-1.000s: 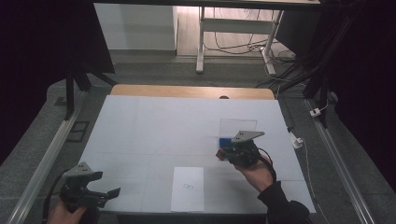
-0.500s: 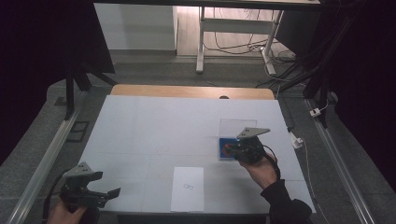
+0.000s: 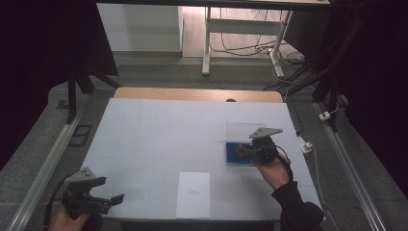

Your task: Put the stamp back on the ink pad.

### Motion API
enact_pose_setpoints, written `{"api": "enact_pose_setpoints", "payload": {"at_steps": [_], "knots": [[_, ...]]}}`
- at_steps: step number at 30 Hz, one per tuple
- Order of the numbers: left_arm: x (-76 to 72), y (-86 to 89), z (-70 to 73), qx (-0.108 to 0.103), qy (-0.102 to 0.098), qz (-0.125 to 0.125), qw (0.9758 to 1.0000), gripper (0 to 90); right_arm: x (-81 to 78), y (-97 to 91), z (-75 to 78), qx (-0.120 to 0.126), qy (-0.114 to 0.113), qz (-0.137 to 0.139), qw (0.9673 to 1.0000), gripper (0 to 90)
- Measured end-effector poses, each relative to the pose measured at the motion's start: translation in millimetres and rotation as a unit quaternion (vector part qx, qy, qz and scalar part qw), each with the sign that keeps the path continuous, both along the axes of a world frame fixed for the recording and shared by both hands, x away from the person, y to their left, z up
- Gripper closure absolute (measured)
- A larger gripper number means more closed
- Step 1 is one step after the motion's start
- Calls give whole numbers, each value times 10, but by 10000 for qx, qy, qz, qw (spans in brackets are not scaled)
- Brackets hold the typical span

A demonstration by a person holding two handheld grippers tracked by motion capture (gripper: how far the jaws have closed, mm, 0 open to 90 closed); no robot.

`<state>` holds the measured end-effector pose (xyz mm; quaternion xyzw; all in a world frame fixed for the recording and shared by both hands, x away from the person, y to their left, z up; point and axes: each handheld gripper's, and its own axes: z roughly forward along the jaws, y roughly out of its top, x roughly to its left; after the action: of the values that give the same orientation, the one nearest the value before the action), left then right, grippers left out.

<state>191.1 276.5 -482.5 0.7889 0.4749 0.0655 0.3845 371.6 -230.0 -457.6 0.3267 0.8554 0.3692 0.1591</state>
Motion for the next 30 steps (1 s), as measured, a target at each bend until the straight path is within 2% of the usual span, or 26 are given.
{"api": "enact_pose_setpoints", "payload": {"at_steps": [11,14,21,27,30], "knots": [[0,-1,0,3,-1,-6,10000,13,125,-100,-64,-68,-39,-320,9995,796],[0,-1,0,7,0,-5,10000,13,159,-113,-109,-173,20,-362,9992,796],[1,-1,0,5,-1,-7,10000,13,201,-114,-181,-300,125,-379,9988,796],[2,-2,0,7,2,-9,10000,13,223,-82,-249,-505,231,-359,9978,796],[2,-3,0,16,2,-10,10000,14,229,-69,-252,-512,214,-374,9978,796]]}}
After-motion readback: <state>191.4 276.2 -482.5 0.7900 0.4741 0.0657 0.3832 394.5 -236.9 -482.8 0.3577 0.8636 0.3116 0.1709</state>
